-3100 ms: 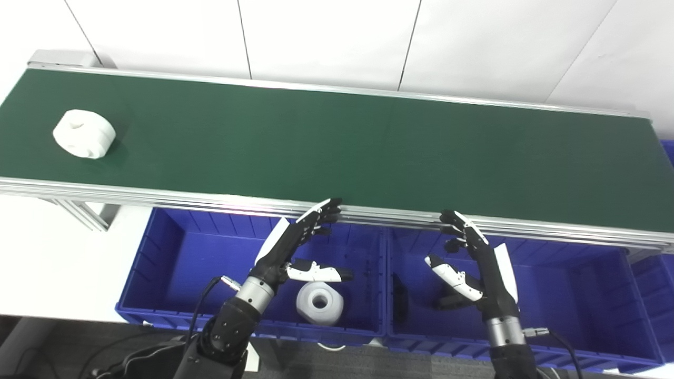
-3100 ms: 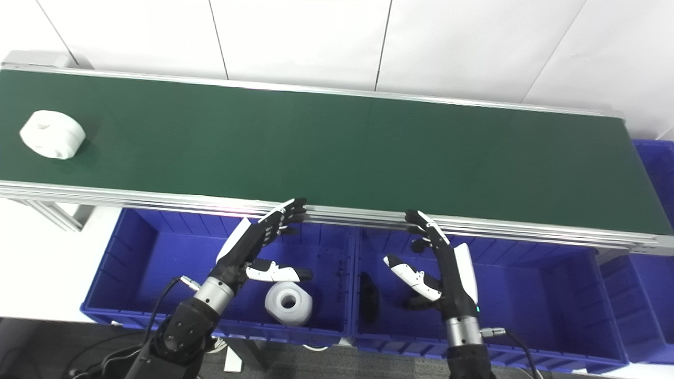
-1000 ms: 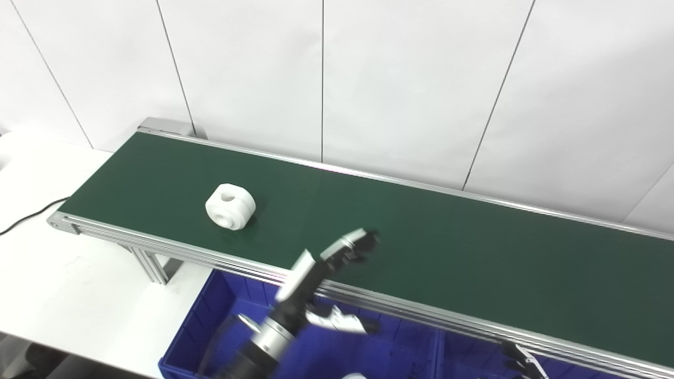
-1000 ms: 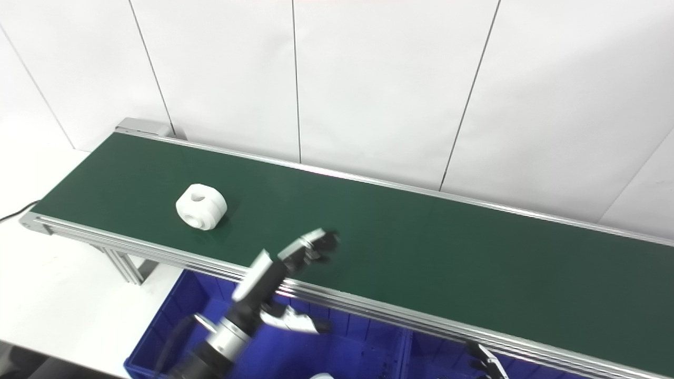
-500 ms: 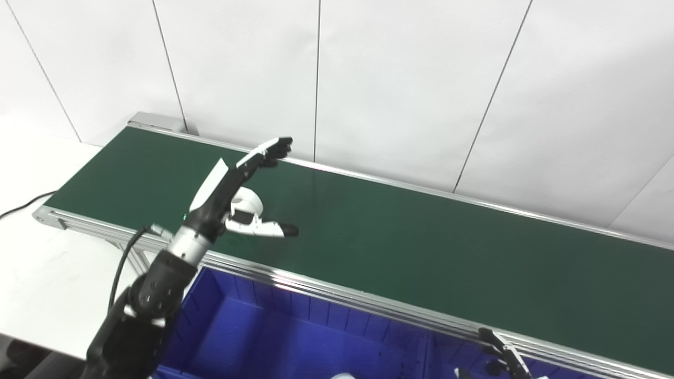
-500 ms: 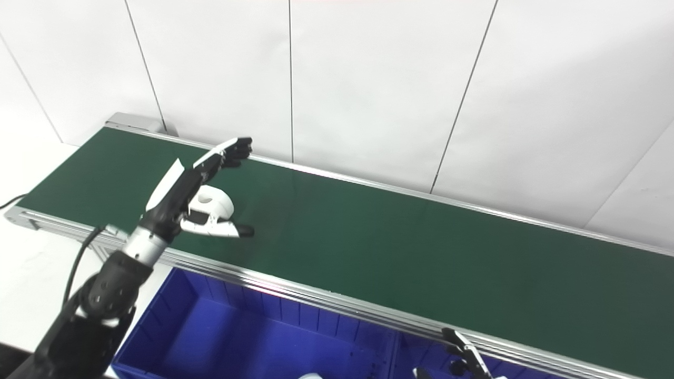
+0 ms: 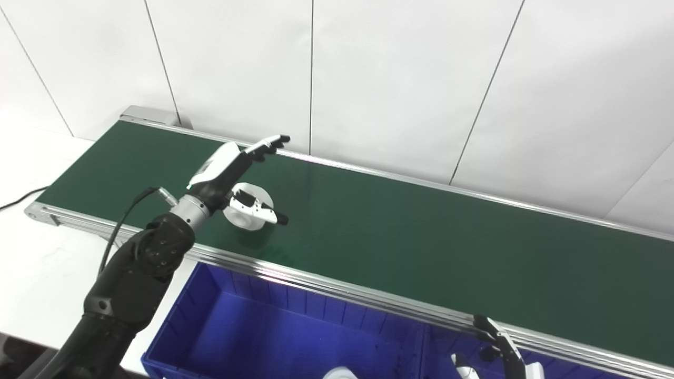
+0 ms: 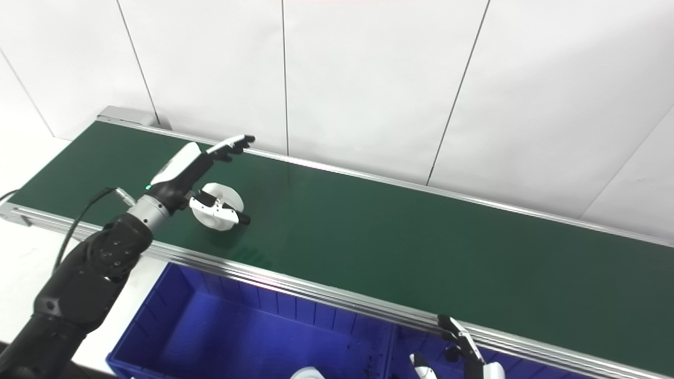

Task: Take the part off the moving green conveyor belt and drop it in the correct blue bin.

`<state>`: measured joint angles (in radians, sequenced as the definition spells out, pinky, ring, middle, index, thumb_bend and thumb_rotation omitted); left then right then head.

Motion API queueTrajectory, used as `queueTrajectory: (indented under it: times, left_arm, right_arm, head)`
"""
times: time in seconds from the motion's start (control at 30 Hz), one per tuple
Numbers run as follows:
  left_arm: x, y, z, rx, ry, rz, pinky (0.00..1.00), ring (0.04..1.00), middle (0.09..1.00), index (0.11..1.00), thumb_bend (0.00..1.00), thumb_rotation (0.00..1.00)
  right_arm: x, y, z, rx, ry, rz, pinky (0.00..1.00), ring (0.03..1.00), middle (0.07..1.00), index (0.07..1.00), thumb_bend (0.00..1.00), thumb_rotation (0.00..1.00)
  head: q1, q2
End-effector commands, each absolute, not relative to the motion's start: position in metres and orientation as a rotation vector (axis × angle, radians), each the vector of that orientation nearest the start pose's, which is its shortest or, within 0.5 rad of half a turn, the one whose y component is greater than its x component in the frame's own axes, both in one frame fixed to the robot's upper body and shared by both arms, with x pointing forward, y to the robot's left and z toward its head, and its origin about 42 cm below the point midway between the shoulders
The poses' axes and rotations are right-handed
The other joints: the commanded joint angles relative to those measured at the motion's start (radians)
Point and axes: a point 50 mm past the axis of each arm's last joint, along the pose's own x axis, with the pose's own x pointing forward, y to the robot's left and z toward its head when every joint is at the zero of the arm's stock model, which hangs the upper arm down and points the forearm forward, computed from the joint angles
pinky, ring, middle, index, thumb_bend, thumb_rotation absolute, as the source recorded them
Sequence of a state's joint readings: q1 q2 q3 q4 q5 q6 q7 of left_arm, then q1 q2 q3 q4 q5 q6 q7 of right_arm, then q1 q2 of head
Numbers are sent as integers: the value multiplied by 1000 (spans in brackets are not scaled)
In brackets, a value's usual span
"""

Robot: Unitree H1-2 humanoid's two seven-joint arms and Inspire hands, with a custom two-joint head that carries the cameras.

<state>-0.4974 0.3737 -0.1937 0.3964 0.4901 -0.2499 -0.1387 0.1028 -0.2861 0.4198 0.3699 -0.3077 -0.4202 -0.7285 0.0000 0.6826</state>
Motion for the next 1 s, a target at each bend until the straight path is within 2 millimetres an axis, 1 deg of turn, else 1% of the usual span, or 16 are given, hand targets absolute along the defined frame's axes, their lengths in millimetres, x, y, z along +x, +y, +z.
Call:
queueTrajectory:
  times: [0.0,0.07,0.1,0.3,0.37,0.5,0.57,0.6,0.73,0.8,0.87,0.9,0.97]
  left_arm:
    - [452,261,209,1048,-349,-346,790,872,915,929,760,191]
    - [457,258,207,1118,-333,-367,803,881,915,932,765,173]
    - [459,257,207,1142,-326,-373,816,888,914,929,785,163]
    - [472,247,200,1258,-291,-388,837,902,911,929,819,176]
    - [476,245,197,1283,-273,-395,845,903,911,928,825,164]
    - [482,239,188,1321,-279,-408,847,889,897,909,834,34]
    - [484,237,182,1340,-276,-416,850,888,893,899,819,7]
    - [485,235,179,1350,-281,-415,843,880,884,889,807,2]
    - [488,230,171,1396,-285,-409,842,869,871,873,789,0]
    - [490,228,167,1405,-269,-410,851,870,872,873,764,0]
    - [492,226,163,1394,-242,-413,741,824,851,851,720,0]
    - [493,225,161,1385,-227,-417,644,771,821,825,682,0]
    - [493,222,158,1379,-218,-420,592,735,800,809,657,0]
  right_arm:
    - [206,-254,13,-477,-191,-180,626,718,772,782,733,714]
    - [206,-256,12,-485,-194,-184,623,714,767,778,731,707]
    - [206,-256,12,-488,-194,-184,627,717,769,780,734,709]
    - [204,-261,12,-499,-196,-190,624,718,768,780,747,731]
    - [205,-262,12,-506,-198,-193,621,714,767,777,748,736]
    - [205,-265,11,-507,-195,-194,621,713,763,775,747,738]
    - [205,-265,11,-504,-196,-199,619,711,761,771,746,723]
    - [205,-265,11,-509,-199,-201,613,706,758,769,749,732]
    - [206,-267,11,-511,-199,-199,610,705,756,768,741,736]
    - [206,-267,12,-507,-199,-199,606,704,755,768,733,727]
    - [207,-267,12,-502,-200,-198,601,702,753,766,731,722]
    - [207,-267,12,-497,-197,-198,602,702,754,766,730,714]
    - [207,-268,12,-496,-198,-197,604,704,754,766,731,709]
  head:
    - [5,0]
    - [9,-1]
    - [9,-1]
    - [20,3]
    - [21,3]
    - [23,4]
    - [24,6]
    - [25,7]
    - [33,8]
    - [34,9]
    - [33,10]
    - [33,11]
    - [32,13]
